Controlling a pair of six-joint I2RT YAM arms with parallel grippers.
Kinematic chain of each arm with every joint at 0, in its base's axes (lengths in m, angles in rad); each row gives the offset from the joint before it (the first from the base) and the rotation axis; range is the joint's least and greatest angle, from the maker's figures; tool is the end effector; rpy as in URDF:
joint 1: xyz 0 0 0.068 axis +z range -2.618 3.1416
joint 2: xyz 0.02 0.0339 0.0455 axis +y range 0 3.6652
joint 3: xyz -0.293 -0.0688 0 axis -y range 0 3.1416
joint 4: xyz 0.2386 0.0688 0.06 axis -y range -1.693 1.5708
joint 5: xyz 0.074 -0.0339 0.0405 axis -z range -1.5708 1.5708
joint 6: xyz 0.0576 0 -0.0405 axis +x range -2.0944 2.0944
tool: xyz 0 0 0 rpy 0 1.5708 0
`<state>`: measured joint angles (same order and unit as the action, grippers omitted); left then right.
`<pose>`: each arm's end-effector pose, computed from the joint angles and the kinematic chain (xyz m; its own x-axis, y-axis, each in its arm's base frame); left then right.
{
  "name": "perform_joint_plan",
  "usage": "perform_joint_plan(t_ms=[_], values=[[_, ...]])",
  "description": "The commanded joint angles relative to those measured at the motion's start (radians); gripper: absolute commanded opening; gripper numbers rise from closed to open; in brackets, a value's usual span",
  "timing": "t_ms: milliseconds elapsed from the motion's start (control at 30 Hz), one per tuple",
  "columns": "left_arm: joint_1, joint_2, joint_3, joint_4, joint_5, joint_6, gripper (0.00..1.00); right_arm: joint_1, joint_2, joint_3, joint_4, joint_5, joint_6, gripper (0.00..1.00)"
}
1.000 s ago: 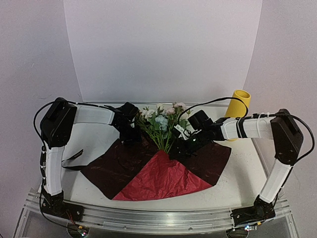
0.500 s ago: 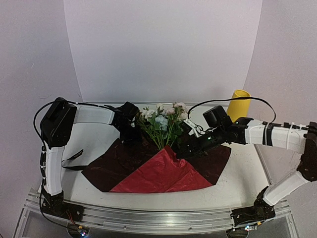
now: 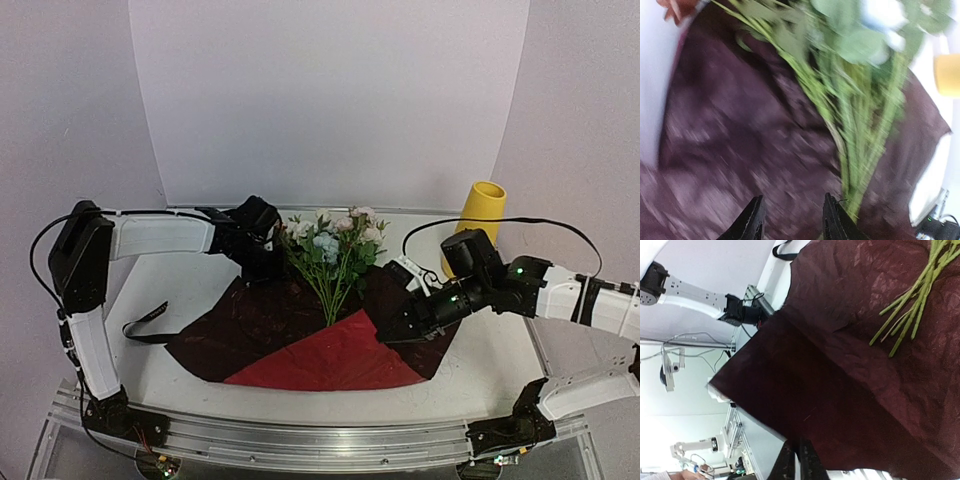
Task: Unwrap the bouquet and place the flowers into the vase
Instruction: Unfold the wrapping paper at the center of the board.
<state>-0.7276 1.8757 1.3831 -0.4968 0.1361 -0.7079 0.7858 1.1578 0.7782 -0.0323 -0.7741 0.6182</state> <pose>0.3074 -0.2842 0.2235 -0.9388 -0.0266 -0.3435 0.1371 0.8859 -0.4432 0.1495 0.2066 0.3031 -0.7862 -0.2005 -0.5846 -0.6172 0.2067 0.7592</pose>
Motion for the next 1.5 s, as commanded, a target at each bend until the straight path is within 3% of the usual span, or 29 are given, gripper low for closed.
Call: perform_joint_plan(t_ms=[0,133,367,567,1000,1233,1467], values=[[-0.091,-0.141,-0.064,0.0,-0.012,-0.107,0.41,0.042,-0.092,-0.037,-0.043,-0.023,0.048,0.22],[-0.168,-0.227,-0.14,0.0,-0.048,-0.179,0.41,0.083,-0.172,-0.117,-0.042,-0.001,0.097,0.32],[-0.322,-0.295,-0.235,0.0,-0.035,-0.278,0.42,0.124,-0.359,-0.24,-0.051,0.104,0.211,0.34],[-0.507,-0.279,-0.23,0.0,-0.019,-0.353,0.4,0.124,-0.453,-0.243,-0.158,0.25,0.251,0.36],[-0.77,-0.198,-0.232,-0.001,0.022,-0.445,0.36,0.123,-0.288,-0.11,-0.251,0.429,0.197,0.34],[-0.799,-0.166,-0.249,-0.001,0.017,-0.472,0.37,0.124,-0.243,-0.103,-0.267,0.467,0.199,0.38],[-0.796,-0.254,-0.245,-0.052,-0.123,-0.503,0.39,0.124,-0.217,-0.127,-0.27,0.481,0.201,0.39]])
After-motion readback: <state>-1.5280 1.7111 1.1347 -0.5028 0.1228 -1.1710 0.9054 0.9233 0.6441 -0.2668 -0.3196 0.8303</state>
